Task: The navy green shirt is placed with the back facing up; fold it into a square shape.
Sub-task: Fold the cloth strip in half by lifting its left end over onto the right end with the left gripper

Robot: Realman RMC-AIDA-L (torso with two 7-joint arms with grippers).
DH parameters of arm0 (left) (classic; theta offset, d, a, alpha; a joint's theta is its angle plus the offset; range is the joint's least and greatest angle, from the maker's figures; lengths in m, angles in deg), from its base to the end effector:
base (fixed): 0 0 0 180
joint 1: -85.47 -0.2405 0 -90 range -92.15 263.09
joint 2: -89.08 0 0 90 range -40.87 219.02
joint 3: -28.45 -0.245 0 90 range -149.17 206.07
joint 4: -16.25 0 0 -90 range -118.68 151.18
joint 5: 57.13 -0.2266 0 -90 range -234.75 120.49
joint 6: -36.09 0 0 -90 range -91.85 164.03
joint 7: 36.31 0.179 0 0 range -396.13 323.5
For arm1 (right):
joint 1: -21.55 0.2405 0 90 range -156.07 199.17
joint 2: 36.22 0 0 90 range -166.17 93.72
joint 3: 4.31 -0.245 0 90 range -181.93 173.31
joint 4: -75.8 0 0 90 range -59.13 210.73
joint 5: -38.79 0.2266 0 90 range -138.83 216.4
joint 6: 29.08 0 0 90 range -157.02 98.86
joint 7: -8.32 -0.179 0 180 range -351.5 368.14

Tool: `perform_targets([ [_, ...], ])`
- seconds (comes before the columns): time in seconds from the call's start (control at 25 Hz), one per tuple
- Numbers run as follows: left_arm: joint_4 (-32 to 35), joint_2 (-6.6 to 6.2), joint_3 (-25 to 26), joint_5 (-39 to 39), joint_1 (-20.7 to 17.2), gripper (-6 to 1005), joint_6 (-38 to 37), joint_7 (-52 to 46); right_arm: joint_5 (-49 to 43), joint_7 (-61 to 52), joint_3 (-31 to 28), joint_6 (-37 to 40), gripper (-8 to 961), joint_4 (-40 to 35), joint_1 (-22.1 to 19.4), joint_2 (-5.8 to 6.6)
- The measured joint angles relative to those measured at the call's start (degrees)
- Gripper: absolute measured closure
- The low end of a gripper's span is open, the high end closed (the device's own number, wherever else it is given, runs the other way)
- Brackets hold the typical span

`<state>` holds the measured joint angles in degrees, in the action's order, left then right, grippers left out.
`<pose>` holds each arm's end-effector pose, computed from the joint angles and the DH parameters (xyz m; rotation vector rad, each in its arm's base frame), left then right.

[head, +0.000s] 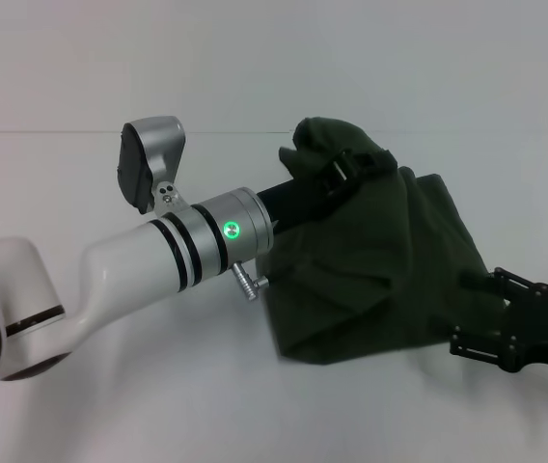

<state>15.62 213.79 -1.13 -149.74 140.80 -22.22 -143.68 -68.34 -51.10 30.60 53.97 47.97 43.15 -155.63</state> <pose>-0.1326 0.4152 -0.1508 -2.0549 -1.9218 -1.2333 0.3118 0.3161 -0.0345 -2.4682 0.5975 0.7206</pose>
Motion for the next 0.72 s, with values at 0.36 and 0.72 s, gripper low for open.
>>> perform_targets([
  [0.36, -2.1, 0.00, 1.3, -0.1, 1.8, 637, 0.0, 2.2, 0.0, -0.2, -2.3, 1.8, 82, -0.7, -1.8, -0.05],
  [0.72, -5.3, 0.00, 5.2, -0.4, 4.5, 243, -2.1, 2.6, -0.1, -0.5, -3.0, 2.0, 88, -0.4, -3.3, -0.19],
])
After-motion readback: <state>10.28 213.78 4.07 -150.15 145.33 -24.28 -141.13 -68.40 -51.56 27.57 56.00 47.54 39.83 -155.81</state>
